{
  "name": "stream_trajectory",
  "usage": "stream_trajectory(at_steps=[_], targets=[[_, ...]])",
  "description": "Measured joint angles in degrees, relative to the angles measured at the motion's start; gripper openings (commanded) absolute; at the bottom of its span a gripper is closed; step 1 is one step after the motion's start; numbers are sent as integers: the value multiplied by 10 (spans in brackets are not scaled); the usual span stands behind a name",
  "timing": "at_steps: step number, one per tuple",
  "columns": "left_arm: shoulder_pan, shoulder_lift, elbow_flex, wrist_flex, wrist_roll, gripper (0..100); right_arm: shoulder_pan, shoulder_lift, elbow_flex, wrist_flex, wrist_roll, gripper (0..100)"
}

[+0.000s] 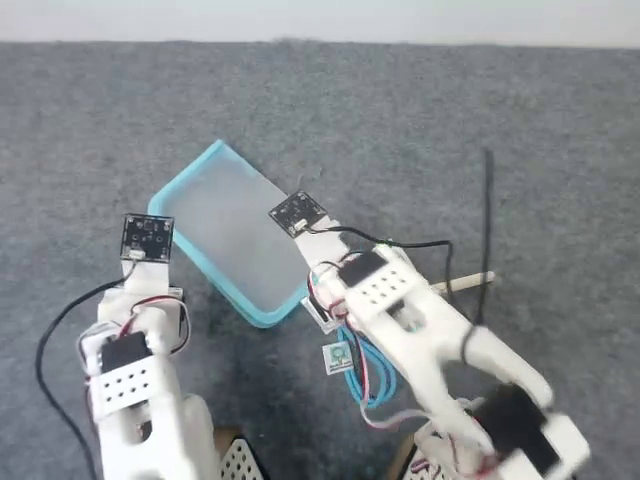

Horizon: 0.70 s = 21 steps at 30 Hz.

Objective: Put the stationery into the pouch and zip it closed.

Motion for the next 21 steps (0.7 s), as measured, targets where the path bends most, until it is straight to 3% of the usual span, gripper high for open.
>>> stream_trajectory(at_steps=[4, 8, 15, 21], targets=[[15, 0, -47, 55, 18, 104, 0, -144, 71, 1, 10, 6], [77, 0, -55, 61, 25, 105, 0, -262, 131, 1, 36, 6], [262, 0, -144, 108, 98, 105, 53, -298, 143, 1, 45, 7], [418, 0, -192, 142, 125, 105, 64, -298, 143, 10, 102, 7]])
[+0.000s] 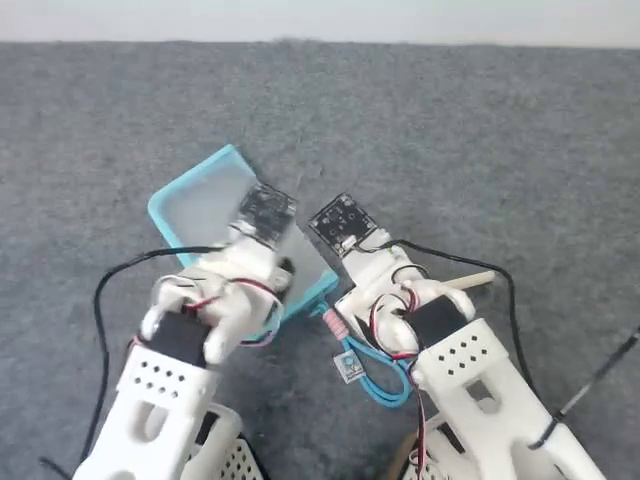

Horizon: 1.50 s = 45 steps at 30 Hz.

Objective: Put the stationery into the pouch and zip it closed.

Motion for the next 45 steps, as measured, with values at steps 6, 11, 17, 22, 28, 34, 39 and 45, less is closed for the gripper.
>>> stream_trajectory(at_steps=[6, 11, 17, 22, 28, 34, 39, 45], targets=[[19, 0, 1, -11, 0, 109, 16, 0, -12, 0, -1, 6], [-18, -17, 1, -11, 13, 197, 78, 0, -67, 0, -19, 6], [-49, -129, 1, 29, -2, 206, 89, 0, -114, 20, -19, 6], [-62, -195, 10, 87, -47, 207, 74, 11, -110, 44, -18, 10], [-134, -192, 27, 68, -40, 205, 21, 162, -103, 20, -17, 10], [-233, -86, 27, 9, -9, 203, 4, 319, -182, 12, -17, 108], [-277, -3, 27, -23, 0, 203, -17, 383, -199, 12, -17, 113], [-281, 40, 27, -27, 0, 203, -40, 382, -201, 12, -51, 106]])
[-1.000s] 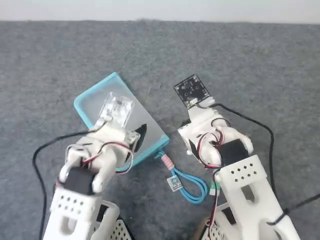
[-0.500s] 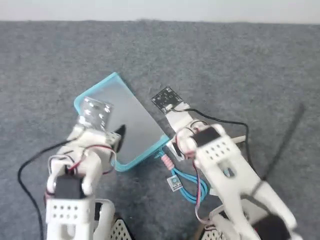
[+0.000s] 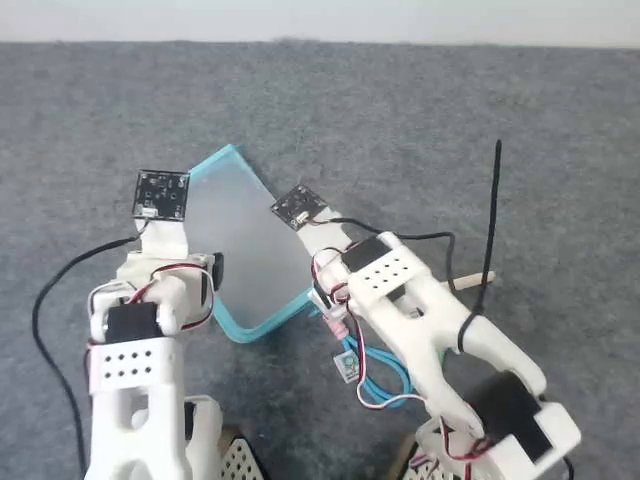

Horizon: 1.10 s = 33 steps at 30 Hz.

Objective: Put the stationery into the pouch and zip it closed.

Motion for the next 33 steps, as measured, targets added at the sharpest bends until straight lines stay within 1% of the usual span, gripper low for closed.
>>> stream_trajectory(at_steps=[7, 15, 17, 20, 29, 33], targets=[[-3, 0, 0, -8, 0, 203, -66, -30, 35, -1, -3, 106], [-3, 0, 0, -8, 0, 203, -69, -23, 69, -54, -3, 101], [-3, 0, 0, -8, 0, 203, -57, -1, 69, -57, -3, 93], [-3, 0, 0, -8, 0, 203, -34, 35, 62, -57, -3, 6], [-3, 0, 0, -8, 0, 203, 18, 87, 11, -44, -4, 6], [-3, 0, 0, -8, 0, 203, 69, 75, -4, -13, -18, 6]])
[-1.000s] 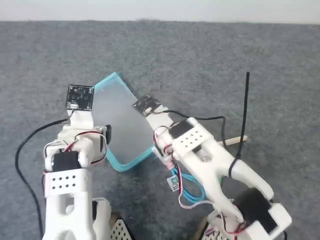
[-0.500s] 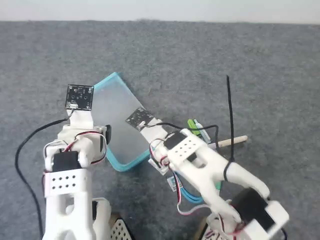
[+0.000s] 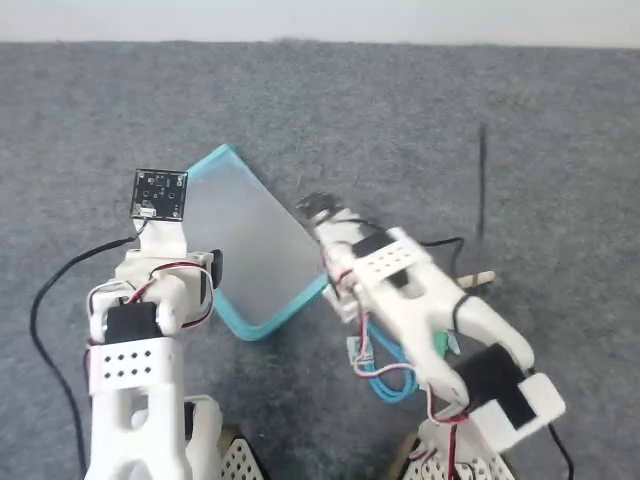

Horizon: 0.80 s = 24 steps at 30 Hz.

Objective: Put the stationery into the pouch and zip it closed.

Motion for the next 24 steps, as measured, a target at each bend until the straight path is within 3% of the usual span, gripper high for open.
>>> stream_trajectory(at_steps=[4, 9, 14, 24], targets=[[0, 0, 0, -9, 0, 203, 46, -86, 0, 40, -4, 6], [-21, 0, 0, -39, 4, 203, 50, -240, -4, 111, 22, 6], [-26, 1, 1, -84, 20, 203, 45, -346, -130, 213, 37, 6], [141, 6, 55, -104, 50, 202, -35, -238, -498, 349, 39, 6]])
